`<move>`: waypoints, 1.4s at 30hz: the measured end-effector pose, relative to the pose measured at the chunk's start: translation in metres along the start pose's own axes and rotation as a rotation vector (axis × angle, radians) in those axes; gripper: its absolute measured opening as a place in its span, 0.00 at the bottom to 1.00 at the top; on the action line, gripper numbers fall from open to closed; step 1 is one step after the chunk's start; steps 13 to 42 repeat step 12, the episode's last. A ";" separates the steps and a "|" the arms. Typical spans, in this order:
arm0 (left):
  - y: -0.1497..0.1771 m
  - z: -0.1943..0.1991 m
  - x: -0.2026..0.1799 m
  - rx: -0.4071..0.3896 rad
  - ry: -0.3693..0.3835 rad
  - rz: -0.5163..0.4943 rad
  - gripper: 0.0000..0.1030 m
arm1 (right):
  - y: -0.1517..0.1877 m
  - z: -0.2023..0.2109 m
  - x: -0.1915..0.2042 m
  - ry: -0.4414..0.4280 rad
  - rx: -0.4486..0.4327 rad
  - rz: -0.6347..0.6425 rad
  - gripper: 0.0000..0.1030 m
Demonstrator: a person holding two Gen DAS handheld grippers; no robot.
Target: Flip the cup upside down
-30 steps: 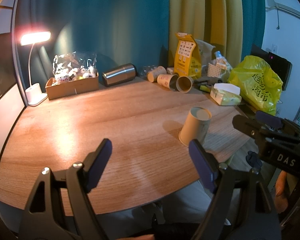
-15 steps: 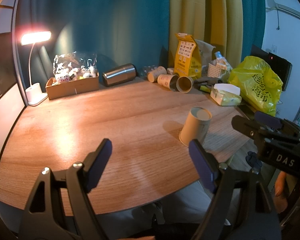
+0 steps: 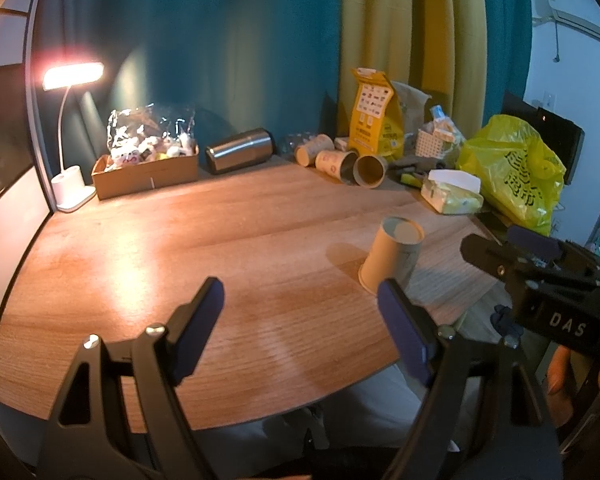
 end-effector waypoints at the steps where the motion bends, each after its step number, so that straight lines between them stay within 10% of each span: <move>1: -0.001 0.000 0.000 0.000 0.000 0.000 0.78 | 0.000 -0.001 0.002 -0.001 0.002 0.000 0.78; 42: -0.004 -0.006 0.001 0.005 0.002 0.003 0.78 | -0.001 -0.013 0.008 -0.011 0.031 0.007 0.78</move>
Point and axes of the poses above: each gripper's, at about its wrist camera, not at the fingertips, and z roughly against the way its jaws point, x to its left, y to its underside, the point moved 8 cm from there along -z, roughly the way its jaws point, and after that the axes turned 5 degrees about -z, right-handed, at the moved point
